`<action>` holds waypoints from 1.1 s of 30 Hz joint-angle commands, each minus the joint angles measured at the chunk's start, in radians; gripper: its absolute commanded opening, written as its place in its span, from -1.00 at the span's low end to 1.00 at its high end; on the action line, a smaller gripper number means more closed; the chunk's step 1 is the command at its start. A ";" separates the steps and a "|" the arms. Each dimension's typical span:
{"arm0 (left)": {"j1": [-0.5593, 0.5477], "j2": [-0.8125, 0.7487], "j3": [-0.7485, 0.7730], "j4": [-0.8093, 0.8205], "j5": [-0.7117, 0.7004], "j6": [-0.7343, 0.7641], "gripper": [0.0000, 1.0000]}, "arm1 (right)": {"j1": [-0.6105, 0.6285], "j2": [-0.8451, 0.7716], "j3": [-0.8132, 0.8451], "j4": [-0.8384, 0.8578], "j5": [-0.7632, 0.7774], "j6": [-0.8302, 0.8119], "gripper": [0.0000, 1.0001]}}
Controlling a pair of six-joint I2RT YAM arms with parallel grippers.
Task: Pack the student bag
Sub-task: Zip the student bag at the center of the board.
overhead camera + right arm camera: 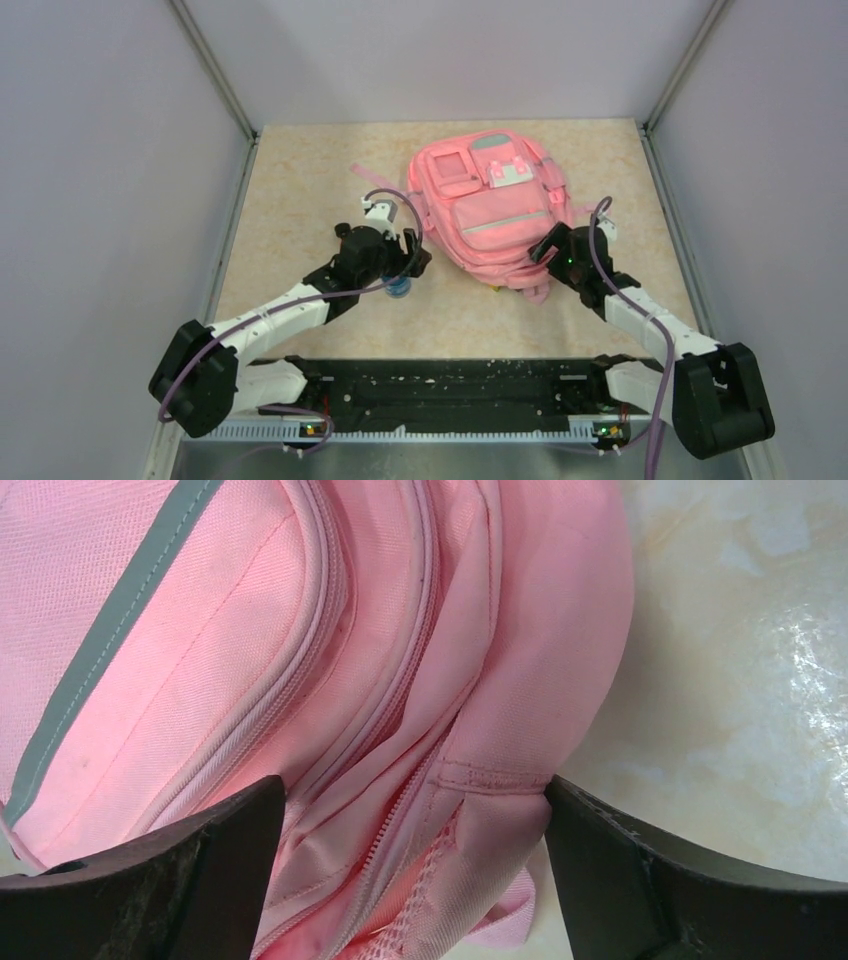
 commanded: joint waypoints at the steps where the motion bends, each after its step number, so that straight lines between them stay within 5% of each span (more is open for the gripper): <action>1: 0.006 -0.031 0.003 0.054 0.030 0.031 0.53 | 0.002 0.036 0.005 0.158 -0.011 0.033 0.63; 9: 0.005 -0.119 -0.047 0.161 0.123 0.086 0.53 | 0.002 -0.064 0.222 0.045 -0.078 -0.062 -0.98; 20: 0.023 -0.053 -0.002 0.164 -0.027 0.067 0.52 | 0.002 -0.018 0.561 0.082 -0.071 -0.021 -1.00; 33: 0.158 0.239 0.002 0.529 0.299 0.020 0.24 | 0.002 -0.029 0.591 0.131 -0.087 0.028 -1.00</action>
